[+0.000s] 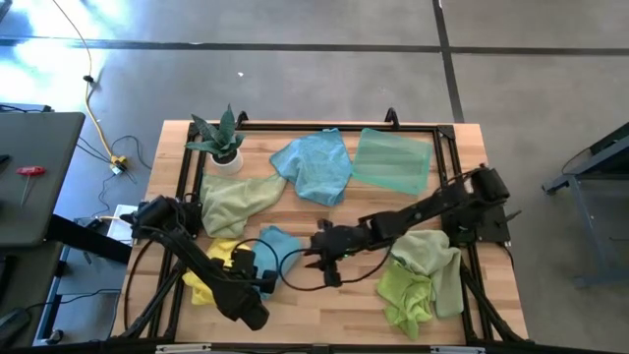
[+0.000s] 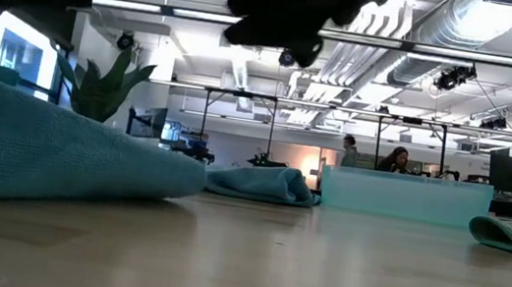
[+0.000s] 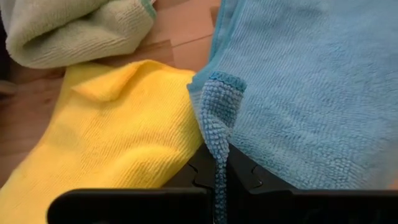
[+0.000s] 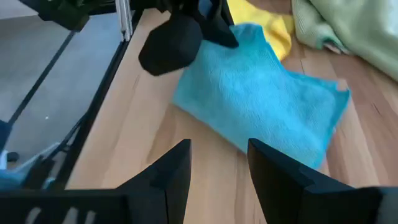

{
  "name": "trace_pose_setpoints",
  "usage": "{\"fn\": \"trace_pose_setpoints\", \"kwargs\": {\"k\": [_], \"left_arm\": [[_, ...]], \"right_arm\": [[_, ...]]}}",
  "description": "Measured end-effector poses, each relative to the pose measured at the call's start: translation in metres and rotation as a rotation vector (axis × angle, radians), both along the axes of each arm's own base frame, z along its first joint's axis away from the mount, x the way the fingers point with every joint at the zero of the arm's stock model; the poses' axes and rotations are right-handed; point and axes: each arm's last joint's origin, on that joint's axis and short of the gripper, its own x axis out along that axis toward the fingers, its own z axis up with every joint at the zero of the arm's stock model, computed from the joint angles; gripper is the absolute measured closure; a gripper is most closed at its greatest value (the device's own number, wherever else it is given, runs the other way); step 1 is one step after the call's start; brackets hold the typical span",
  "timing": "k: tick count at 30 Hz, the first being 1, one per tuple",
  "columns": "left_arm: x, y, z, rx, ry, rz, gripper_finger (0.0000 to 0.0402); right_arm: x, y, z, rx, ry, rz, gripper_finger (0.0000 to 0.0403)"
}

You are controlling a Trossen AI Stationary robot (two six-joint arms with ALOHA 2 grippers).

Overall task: Fold microfiber towels
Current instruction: Fold the bottom blue microfiber cloth

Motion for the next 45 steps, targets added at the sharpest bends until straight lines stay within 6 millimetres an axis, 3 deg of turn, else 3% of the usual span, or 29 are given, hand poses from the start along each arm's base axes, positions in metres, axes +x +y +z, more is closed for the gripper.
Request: {"fn": "trace_pose_setpoints", "kwargs": {"k": [6,21,29,33,40,45], "left_arm": [[0.001,-0.001,-0.003,0.002,0.008,0.001,0.0401],[0.001,0.0,-0.003,0.012,0.005,-0.012,0.0401],[0.001,0.0,-0.003,0.008,0.009,-0.025,0.0398],[0.001,-0.001,-0.003,-0.019,0.025,-0.005,0.0373],[0.002,0.001,-0.003,-0.035,0.056,-0.03,0.0294],[0.001,0.009,-0.002,-0.108,0.207,-0.042,0.0245]], "right_arm": [[0.023,0.0,-0.029,-0.056,-0.11,-0.078,0.0252],[0.044,-0.029,-0.1,0.007,-0.004,-0.194,0.0252],[0.046,-0.043,-0.112,0.014,0.036,-0.237,0.0252],[0.046,-0.045,-0.114,0.011,0.057,-0.232,0.0252],[0.043,-0.042,-0.115,0.02,0.102,-0.203,0.0252],[0.041,-0.041,-0.117,0.014,0.138,-0.195,0.0252]]}}
